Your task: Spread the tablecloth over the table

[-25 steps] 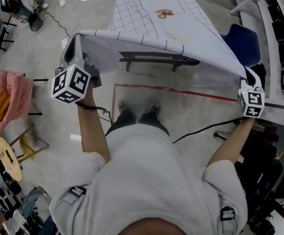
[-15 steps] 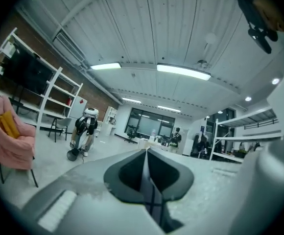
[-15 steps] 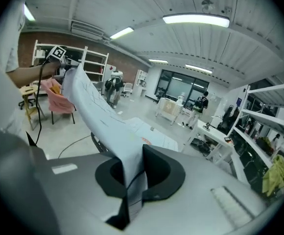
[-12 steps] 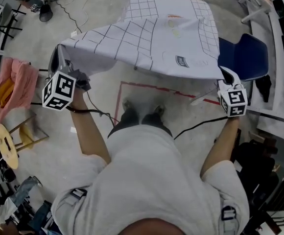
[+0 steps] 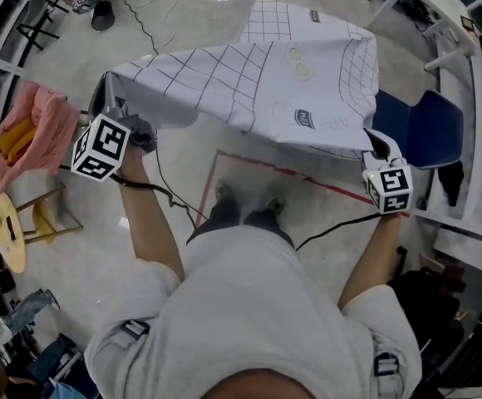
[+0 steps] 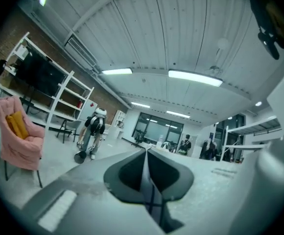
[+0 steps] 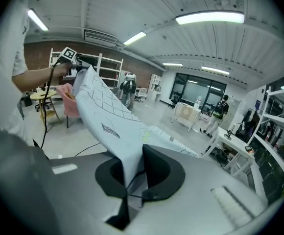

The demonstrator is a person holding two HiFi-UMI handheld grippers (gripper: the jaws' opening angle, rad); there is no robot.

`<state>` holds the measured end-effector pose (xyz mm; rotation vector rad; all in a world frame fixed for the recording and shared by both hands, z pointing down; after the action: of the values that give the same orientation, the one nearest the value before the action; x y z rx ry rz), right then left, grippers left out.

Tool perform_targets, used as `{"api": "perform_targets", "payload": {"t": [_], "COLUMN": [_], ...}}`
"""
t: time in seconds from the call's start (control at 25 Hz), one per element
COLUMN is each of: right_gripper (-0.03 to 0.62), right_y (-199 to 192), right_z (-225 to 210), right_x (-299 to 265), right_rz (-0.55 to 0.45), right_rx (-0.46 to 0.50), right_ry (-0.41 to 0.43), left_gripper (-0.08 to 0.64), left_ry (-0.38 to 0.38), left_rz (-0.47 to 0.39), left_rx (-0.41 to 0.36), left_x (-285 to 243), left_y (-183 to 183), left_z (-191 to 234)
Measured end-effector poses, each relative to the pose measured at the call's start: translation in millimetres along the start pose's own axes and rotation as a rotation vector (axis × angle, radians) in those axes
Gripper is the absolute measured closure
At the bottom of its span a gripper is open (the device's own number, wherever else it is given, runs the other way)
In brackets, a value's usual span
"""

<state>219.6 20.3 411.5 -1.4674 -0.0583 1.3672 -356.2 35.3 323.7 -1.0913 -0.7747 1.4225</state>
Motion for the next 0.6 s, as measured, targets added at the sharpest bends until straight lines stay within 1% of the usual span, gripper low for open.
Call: {"api": "perform_targets", "payload": {"t": [0.04, 0.16, 0.24, 0.28, 0.32, 0.36, 0.4, 0.48, 0.52, 0.6], "right_gripper": [0.585, 0.586, 0.585, 0.585, 0.586, 0.585, 0.585, 0.586, 0.586, 0.586], "right_y": [5, 19, 26, 27, 25, 23, 18, 8, 3, -7], "right_z": [-1, 2, 8, 10, 11, 11, 10, 10, 10, 8], "right_x": [1, 11, 15, 15, 16, 16, 17, 19, 21, 27], "right_rz": [-0.013, -0.060, -0.080, -0.084, -0.083, -0.079, -0.072, -0.043, -0.022, 0.021], "right_rx": [-0.003, -0.002, 0.002, 0.001, -0.004, -0.011, -0.018, -0.022, -0.017, -0.003], "right_ry": [-0.010, -0.026, -0.028, -0.030, -0.033, -0.036, -0.037, -0.033, -0.030, -0.032], "left_gripper": [0.537, 0.537, 0.537, 0.537, 0.537, 0.537, 0.537, 0.537, 0.537, 0.537], "left_ry": [-0.036, -0.145, -0.173, -0.166, -0.150, -0.132, -0.117, -0.095, -0.087, -0.096], "left_rz": [-0.029, -0.139, -0.209, -0.231, -0.237, -0.226, -0.200, -0.125, -0.084, 0.001], "left_rx": [-0.028, -0.163, -0.218, -0.231, -0.230, -0.212, -0.178, -0.100, -0.079, -0.072], "left_x": [-9, -23, -16, -12, -9, -9, -11, -15, -18, -25], "left_y": [21, 93, 122, 125, 120, 109, 93, 56, 38, 8], "left_z": [-10, -51, -61, -59, -53, -44, -33, -9, 0, 9]}}
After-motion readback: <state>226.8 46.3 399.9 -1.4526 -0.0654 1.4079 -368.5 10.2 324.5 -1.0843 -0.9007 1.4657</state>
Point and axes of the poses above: the fingertips, and each gripper's own axes: x backward along the fingers, z to its left, y out of its top, the point moved 9 cm from there along x, backward along the fingers, and after that the axes turned 11 degrees about z, right-handed, at the moved point
